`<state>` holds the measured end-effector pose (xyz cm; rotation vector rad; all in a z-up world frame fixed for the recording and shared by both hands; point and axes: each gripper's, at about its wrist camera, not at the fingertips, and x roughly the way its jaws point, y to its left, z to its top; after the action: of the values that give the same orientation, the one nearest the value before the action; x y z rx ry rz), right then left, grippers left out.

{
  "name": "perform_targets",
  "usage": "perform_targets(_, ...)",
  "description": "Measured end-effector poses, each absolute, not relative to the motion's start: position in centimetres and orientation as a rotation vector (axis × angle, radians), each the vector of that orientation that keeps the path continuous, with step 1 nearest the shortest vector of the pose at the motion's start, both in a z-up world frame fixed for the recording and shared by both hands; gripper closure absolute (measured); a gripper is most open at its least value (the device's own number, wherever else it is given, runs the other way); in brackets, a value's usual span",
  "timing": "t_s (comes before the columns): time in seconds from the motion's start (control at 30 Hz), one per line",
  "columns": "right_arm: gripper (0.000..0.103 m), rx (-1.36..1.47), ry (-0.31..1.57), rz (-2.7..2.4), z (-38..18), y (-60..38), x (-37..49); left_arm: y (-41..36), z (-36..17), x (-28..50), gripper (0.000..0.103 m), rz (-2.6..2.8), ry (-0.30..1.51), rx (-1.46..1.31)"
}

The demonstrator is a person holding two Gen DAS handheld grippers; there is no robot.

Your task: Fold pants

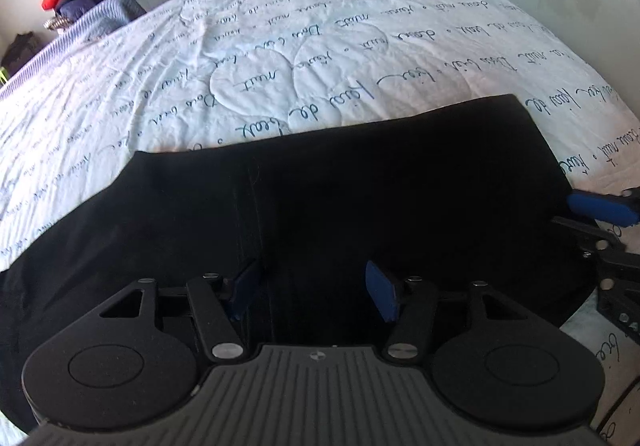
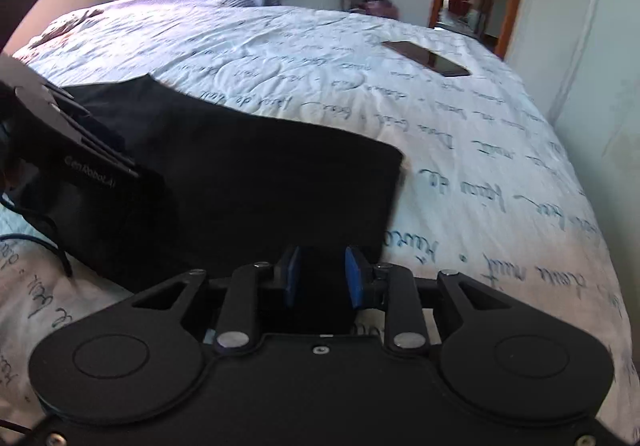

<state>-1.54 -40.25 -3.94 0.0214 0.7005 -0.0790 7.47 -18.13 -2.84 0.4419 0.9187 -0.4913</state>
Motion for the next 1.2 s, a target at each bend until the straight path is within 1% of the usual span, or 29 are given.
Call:
perform_targets(0.1,0.076,0.039,0.656,-0.032,-3.1,-39.6,-1.4,-18.2,-2.8,7.7,0.037,-0.466,0.933,0.423)
perform_targets(0.13,0.074,0.040,0.666,-0.022,-3.4,-39.6,-1.0,-18.1,-2.7,7.7,0.037,-0.451,0.943,0.404)
perform_targets(0.2,0.074,0.013,0.719,-0.028,-4.7,-39.3,-0.2,-17.8,-2.6,7.8,0.035,-0.423,0.963,0.368)
perform_targets(0.33,0.073,0.006,0.704,-0.031,-4.5,-39.0,-0.8,-16.8,-2.2,7.4,0.033,-0.372,0.963,0.334)
perform_targets(0.4,0.067,0.023,0.676,-0.031,-3.9,-38.8,-0.9,-16.5,-2.1,7.1,0.033,-0.356,0.953,0.341)
perform_targets(0.43,0.056,0.032,0.666,-0.025,-3.8,-38.7,-0.8,-16.3,-2.0,7.0,0.033,-0.347,0.951,0.342)
perform_targets(0.47,0.051,0.033,0.669,-0.017,-3.9,-38.6,-0.5,-16.1,-2.0,6.9,0.033,-0.342,0.950,0.343)
perform_targets(0.6,0.051,-0.042,0.700,-0.051,-5.0,-37.3,-0.2,-15.4,-1.4,6.4,0.033,-0.349,0.934,0.356)
perform_targets(0.7,0.050,0.002,0.684,-0.084,-4.2,-37.0,-1.1,-14.9,-0.8,6.1,0.032,-0.344,0.904,0.369)
perform_targets(0.73,0.045,0.011,0.669,-0.089,-3.8,-36.7,-1.4,-14.7,-0.6,6.0,0.032,-0.344,0.900,0.364)
perform_targets(0.77,0.034,0.025,0.648,-0.097,-3.3,-36.4,-1.7,-14.4,-0.4,6.0,0.032,-0.345,0.899,0.355)
perform_targets(0.83,0.023,0.066,0.603,-0.096,-2.2,-35.5,-2.3,-13.6,-0.1,5.9,0.031,-0.346,0.900,0.336)
perform_targets(0.87,0.020,0.082,0.588,-0.077,-1.9,-34.9,-2.4,-13.1,0.1,5.8,0.031,-0.344,0.901,0.329)
perform_targets(0.97,0.016,0.122,0.566,-0.046,-1.0,-32.6,-2.4,-11.2,0.7,5.4,0.031,-0.317,0.896,0.324)
perform_targets(1.03,0.016,0.131,0.570,-0.051,-0.5,-30.9,-2.4,-9.3,1.3,5.0,0.031,-0.268,0.883,0.325)
perform_targets(1.1,0.015,0.161,0.563,-0.056,-0.2,-29.5,-2.8,-6.6,2.0,4.5,0.031,-0.225,0.864,0.312)
perform_targets(1.13,0.012,0.188,0.560,-0.051,0.0,-29.1,-3.1,-5.0,2.5,4.2,0.031,-0.196,0.860,0.302)
perform_targets(1.2,0.012,0.259,0.564,-0.033,0.2,-28.7,-3.7,-1.5,3.6,3.8,0.031,-0.142,0.858,0.277)
